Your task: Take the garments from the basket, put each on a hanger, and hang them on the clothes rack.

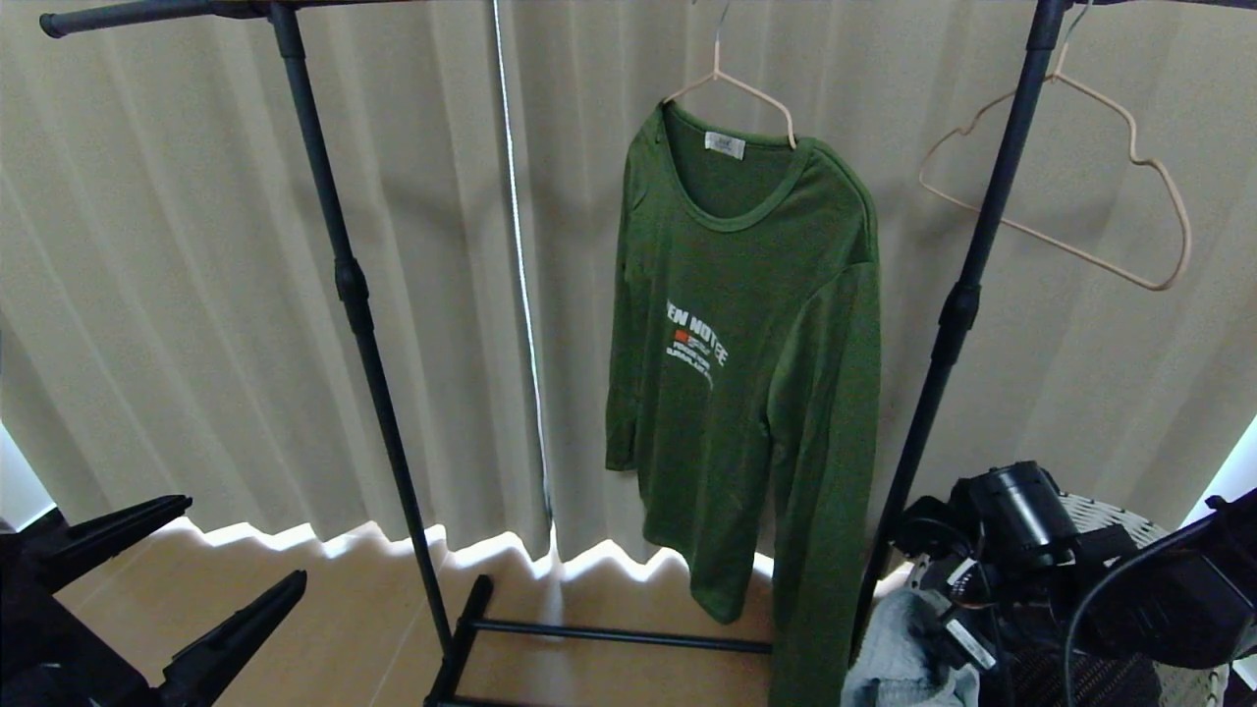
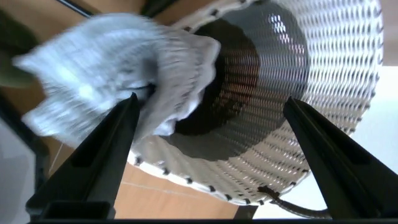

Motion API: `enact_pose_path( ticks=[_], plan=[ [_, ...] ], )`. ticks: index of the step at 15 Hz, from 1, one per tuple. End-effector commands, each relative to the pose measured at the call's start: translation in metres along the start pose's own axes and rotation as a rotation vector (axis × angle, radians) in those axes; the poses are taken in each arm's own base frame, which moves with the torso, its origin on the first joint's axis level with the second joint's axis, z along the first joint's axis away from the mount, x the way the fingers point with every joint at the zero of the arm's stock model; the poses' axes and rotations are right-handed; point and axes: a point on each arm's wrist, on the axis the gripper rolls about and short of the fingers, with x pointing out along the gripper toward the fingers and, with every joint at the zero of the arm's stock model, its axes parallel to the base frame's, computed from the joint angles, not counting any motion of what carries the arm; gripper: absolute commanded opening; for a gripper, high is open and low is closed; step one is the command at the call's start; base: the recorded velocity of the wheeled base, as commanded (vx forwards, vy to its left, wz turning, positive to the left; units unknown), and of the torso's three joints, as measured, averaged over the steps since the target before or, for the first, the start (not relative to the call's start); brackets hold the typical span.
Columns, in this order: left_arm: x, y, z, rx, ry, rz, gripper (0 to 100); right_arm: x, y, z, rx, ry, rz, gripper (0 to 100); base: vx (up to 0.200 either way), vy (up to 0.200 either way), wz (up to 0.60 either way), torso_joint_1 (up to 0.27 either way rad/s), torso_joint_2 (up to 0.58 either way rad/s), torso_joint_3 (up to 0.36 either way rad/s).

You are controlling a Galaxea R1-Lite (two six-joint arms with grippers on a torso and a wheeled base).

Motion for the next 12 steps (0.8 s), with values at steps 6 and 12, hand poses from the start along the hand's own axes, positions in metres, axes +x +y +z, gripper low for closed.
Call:
enact_pose_path(
  ticks=[6, 12],
  plan=[
    [-0.001, 0.0, 0.0, 0.003, -0.008, 0.0, 100, 0.026, 0.003, 0.009, 0.016, 0.005, -0.007, 100, 0.0, 0.0, 0.0, 0.0, 0.0, 0.0],
    [-0.002, -0.001, 0.0, 0.004, -0.009, 0.001, 100, 0.017, 0.0, 0.004, 0.025, -0.009, -0.012, 0, 0.0, 0.0, 0.0, 0.0, 0.0, 0.0]
  ],
)
